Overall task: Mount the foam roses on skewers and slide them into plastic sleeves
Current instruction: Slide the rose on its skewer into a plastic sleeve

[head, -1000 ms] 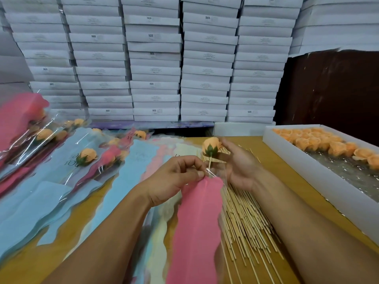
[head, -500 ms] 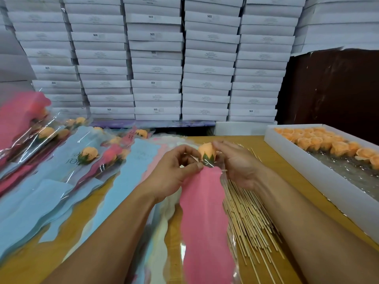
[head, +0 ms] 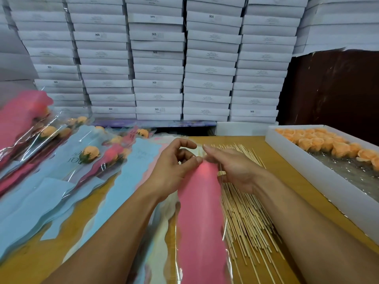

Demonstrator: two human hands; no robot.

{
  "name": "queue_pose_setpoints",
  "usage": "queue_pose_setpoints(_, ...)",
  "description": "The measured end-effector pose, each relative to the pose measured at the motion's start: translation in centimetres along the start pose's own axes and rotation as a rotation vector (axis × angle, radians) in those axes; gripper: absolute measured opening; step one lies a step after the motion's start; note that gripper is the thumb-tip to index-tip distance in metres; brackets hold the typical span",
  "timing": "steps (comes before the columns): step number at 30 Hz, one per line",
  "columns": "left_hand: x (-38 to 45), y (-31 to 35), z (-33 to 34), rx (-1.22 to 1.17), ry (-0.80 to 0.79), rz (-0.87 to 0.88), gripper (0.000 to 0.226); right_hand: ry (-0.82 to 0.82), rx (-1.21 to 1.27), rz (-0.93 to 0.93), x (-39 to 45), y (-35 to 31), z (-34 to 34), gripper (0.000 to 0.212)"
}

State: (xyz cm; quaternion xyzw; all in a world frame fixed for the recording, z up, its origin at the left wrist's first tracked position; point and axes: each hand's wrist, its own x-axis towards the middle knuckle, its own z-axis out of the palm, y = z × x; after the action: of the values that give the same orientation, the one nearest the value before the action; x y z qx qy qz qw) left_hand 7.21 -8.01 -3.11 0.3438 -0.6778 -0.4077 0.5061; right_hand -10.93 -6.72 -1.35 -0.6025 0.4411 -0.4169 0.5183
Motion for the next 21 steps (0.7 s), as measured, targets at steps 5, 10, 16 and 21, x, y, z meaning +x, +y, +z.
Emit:
queue_pose_setpoints(5,0.0,0.4,0.3,0.028,0.061,0.046,0.018,-0.143,0.048,0.049,-0.2,0.1,-0.3,0.025)
queue_pose_setpoints(10,-0.1,0.5,0.3,0.064,0.097,0.088,0.014,-0.138,0.087,0.067,-0.2,-0.1,-0.6,0.025)
queue_pose_setpoints(16,0.6,0.9,-0.7,0.390,0.369,0.172,0.010,-0.018,0.133,0.075,0.1,0.5,-1.9,0.012)
queue_pose_setpoints(21,2.8,2.3,-0.7,1.198,0.045,-0.159,0.039,0.022,0.192,0.071,0.2,0.7,-2.8,0.017)
